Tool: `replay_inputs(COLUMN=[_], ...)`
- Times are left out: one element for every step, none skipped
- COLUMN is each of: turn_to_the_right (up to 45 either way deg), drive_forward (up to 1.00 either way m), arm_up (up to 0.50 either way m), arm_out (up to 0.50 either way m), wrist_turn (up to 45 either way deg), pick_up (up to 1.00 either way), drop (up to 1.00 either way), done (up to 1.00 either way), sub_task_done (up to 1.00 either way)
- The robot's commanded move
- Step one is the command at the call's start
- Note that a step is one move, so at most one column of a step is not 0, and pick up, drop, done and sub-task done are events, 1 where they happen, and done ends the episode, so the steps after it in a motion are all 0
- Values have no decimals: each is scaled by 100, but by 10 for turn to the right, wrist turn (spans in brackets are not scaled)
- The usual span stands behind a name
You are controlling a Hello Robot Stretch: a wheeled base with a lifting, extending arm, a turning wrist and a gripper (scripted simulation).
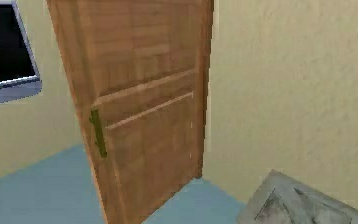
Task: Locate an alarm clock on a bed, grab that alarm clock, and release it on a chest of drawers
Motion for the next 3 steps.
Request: replay_inputs(turn_to_the_right=[450, 150, 0], drive_forward=[0, 0, 50], arm_up=[0, 0, 0], arm_out=[0, 0, 0], wrist_turn=[0, 0, 0], pick_up=[0, 0, 0], drop=[0, 0, 0], done=[0, 0, 0], sub_task_done=[0, 0, 0])
